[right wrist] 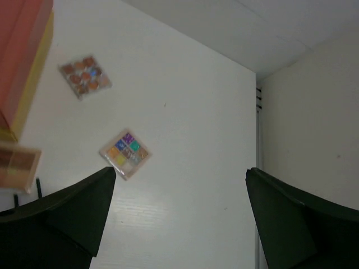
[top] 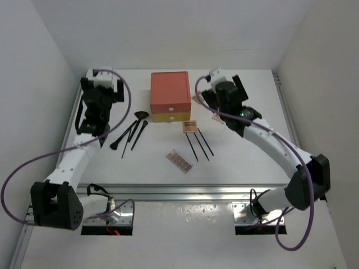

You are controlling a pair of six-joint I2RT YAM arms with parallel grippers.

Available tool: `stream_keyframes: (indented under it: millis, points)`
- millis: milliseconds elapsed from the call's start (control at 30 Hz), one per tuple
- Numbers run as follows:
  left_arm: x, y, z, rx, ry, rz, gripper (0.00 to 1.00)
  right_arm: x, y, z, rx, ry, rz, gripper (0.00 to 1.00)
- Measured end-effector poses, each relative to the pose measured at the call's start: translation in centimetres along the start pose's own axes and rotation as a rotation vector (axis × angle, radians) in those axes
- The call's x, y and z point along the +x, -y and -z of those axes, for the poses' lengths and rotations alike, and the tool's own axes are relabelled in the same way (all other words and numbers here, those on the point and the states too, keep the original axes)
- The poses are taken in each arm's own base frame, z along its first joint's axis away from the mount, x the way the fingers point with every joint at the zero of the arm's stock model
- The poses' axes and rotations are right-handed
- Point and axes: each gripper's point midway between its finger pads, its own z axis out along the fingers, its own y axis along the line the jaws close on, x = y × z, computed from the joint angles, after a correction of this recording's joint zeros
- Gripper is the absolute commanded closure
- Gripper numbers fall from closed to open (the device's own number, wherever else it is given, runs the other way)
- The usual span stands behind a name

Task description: Organize the makeup

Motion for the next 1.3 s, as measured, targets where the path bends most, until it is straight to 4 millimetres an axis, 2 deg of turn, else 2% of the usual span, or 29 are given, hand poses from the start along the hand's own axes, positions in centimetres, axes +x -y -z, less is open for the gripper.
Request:
stream_keyframes:
  millis: [67,100,133,200,300,333,400,433,467,500,567,667,700,833,900,1033,1167,1300]
  points:
    - [-3.0,0.6,-2.4,0.03,-0.038,-0.014,0.0,-4.5,2.0,-0.4,0.109,-0.029,-0.073,0.11]
    - [-4.6,1.3,-3.8,0.058,-0.046,-0.02,0.0,-6.3,2.2,-0.7,0.111,-0.031,-0.112,0.19]
    - [-5.5,2.4,-5.0,0.1,-0.056,-0.028,0.0,-7.4,2.1,-0.9,0.085,-0.035,-0.148,0.33]
    - [-5.4,5.0,-5.9,0.216,-0.111,-0.052,0.0,-8.9,0.8,-1.3,0.014,-0.04,-0.235,0.44]
    - [-4.0,9.4,-5.8,0.399,-0.209,-0.058,0.11,-8.5,-2.8,-1.6,-0.098,-0.091,-0.355,0.46]
    - [-3.8,10.7,-6.0,0.452,-0.234,-0.052,0.21,-8.0,-4.6,-1.8,-0.131,-0.121,-0.389,0.46]
    - [-3.9,13.6,-6.6,0.553,-0.267,-0.032,0.32,-6.8,-8.5,-2.1,-0.184,-0.179,-0.435,0.43]
    - [-3.8,14.9,-7.0,0.593,-0.278,-0.023,0.48,-6.2,-10.4,-2.2,-0.205,-0.195,-0.446,0.4]
    - [-3.5,16.3,-7.3,0.628,-0.289,-0.019,0.54,-5.2,-12.8,-2.0,-0.231,-0.214,-0.448,0.35]
    - [-2.9,17.4,-7.6,0.654,-0.304,-0.017,0.59,-4.4,-14.6,-1.9,-0.246,-0.224,-0.443,0.35]
    - [-1.6,19.0,-7.7,0.677,-0.334,-0.014,0.59,-3.4,-17.8,-1.7,-0.273,-0.239,-0.434,0.34]
    - [0.9,20.9,-7.8,0.693,-0.388,-0.003,0.59,-3.7,-21.8,-2.2,-0.298,-0.226,-0.445,0.35]
    - [1.6,21.3,-7.9,0.692,-0.4,0.004,0.59,-3.7,-22.6,-2.7,-0.297,-0.222,-0.452,0.35]
    - [3.1,22.0,-8.5,0.677,-0.411,0.04,0.59,-4.7,-23.9,-5.5,-0.26,-0.182,-0.484,0.37]
    - [3.7,22.2,-8.7,0.668,-0.418,0.062,0.59,-4.3,-24.0,-6.7,-0.227,-0.168,-0.487,0.38]
    - [3.7,22.4,-9.0,0.66,-0.411,0.089,0.59,-4.9,-24.0,-8.4,-0.183,-0.107,-0.491,0.49]
    - [3.3,22.6,-9.3,0.655,-0.39,0.104,0.59,-6.2,-23.6,-9.2,-0.154,-0.042,-0.52,0.56]
    - [3.5,22.7,-9.5,0.654,-0.386,0.109,0.6,-7.3,-23.5,-9.6,-0.145,-0.002,-0.551,0.58]
